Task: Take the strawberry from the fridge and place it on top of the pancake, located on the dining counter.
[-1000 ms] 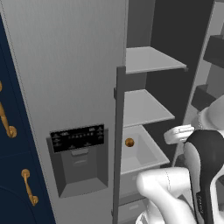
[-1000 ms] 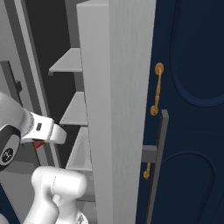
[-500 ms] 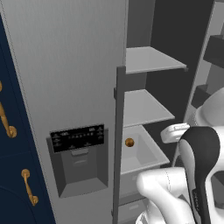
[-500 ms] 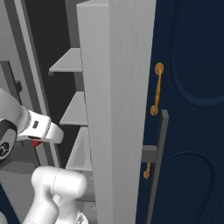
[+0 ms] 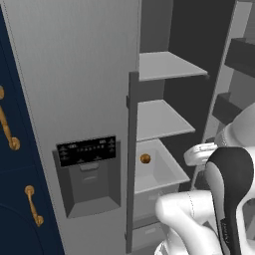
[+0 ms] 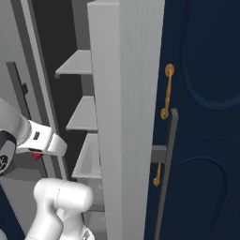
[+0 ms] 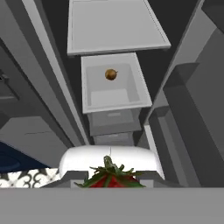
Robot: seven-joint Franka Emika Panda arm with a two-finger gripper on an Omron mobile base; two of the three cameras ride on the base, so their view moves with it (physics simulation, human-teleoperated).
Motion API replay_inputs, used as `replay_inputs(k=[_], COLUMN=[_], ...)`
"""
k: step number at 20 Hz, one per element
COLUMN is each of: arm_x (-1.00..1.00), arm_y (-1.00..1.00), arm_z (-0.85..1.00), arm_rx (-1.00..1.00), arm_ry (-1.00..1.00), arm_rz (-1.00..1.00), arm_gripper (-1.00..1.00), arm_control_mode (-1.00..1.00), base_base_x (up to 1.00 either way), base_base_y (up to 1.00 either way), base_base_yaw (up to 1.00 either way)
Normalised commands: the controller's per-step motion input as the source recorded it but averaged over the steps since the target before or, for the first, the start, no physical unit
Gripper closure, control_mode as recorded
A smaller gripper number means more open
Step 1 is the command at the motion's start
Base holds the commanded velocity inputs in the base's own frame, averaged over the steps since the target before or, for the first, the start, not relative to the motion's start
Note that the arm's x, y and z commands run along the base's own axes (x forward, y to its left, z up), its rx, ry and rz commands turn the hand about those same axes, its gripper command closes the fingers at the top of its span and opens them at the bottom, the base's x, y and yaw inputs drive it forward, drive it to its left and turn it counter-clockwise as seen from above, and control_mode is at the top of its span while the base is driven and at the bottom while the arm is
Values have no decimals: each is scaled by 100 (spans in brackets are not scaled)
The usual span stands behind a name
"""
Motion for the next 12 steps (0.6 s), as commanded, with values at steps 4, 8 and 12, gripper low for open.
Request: replay_inputs(k=[4, 8, 12], arm_x=[0, 0, 0], arm_y=[0, 0, 0], arm_z=[0, 0, 0], arm_rx=[0, 0, 0], arm_ry=[0, 0, 0], arm_rz=[0, 0, 0], arm_gripper=[100, 100, 100], arm_control_mode=[100, 100, 100], base_base_x=[-76, -100, -100], base_base_y=[0, 2, 7], base_base_yaw=[1, 13, 49])
